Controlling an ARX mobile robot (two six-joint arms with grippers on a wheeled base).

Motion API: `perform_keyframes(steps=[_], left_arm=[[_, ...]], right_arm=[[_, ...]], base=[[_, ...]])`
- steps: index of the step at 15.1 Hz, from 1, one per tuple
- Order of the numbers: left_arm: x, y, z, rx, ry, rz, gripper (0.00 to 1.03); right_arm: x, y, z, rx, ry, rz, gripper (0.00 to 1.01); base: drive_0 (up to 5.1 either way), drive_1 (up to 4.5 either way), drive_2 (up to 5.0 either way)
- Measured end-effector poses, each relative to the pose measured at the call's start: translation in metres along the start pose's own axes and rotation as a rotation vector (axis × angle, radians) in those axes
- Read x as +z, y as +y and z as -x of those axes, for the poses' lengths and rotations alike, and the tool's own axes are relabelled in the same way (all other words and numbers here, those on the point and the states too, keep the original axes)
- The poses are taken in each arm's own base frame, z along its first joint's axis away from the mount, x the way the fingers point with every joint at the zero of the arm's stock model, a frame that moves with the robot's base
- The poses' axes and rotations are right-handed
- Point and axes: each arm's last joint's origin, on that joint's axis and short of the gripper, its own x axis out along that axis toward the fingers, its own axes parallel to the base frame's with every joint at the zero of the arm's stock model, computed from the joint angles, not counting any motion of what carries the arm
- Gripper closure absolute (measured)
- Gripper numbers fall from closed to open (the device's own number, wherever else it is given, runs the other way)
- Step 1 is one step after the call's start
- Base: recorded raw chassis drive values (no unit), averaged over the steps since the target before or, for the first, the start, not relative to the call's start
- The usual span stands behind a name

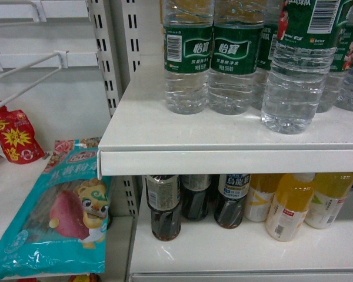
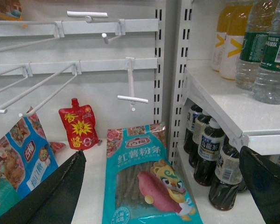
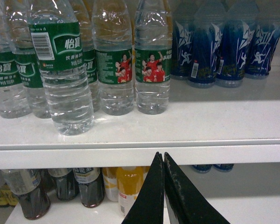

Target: Move water from second to third shelf

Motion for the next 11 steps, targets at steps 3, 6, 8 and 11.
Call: perform_keyframes(steps=[3, 6, 8, 11], left_arm=[[0.0, 0.0, 0.0, 0.0, 0.0, 0.0, 0.05], [0.0, 0.0, 0.0, 0.0, 0.0, 0.0, 0.05], [0.0, 0.0, 0.0, 0.001, 0.0, 0.0, 0.05], [0.0, 0.0, 0.0, 0.0, 0.0, 0.0, 0.05]], right_arm=[[-0.004, 0.0, 0.004, 0.0, -0.004, 0.0, 0.99], [-0.012, 0.0, 0.007, 0.0, -0.011, 0.0, 0.99], [-0.017, 0.0, 0.017, 0.0, 0.019, 0.0, 0.99], [-0.015, 0.0, 0.018, 0.0, -0.01, 0.0, 0.99]], base=[[0.0, 0.0, 0.0], [0.0, 0.0, 0.0], [0.0, 0.0, 0.0], [0.0, 0.0, 0.0]])
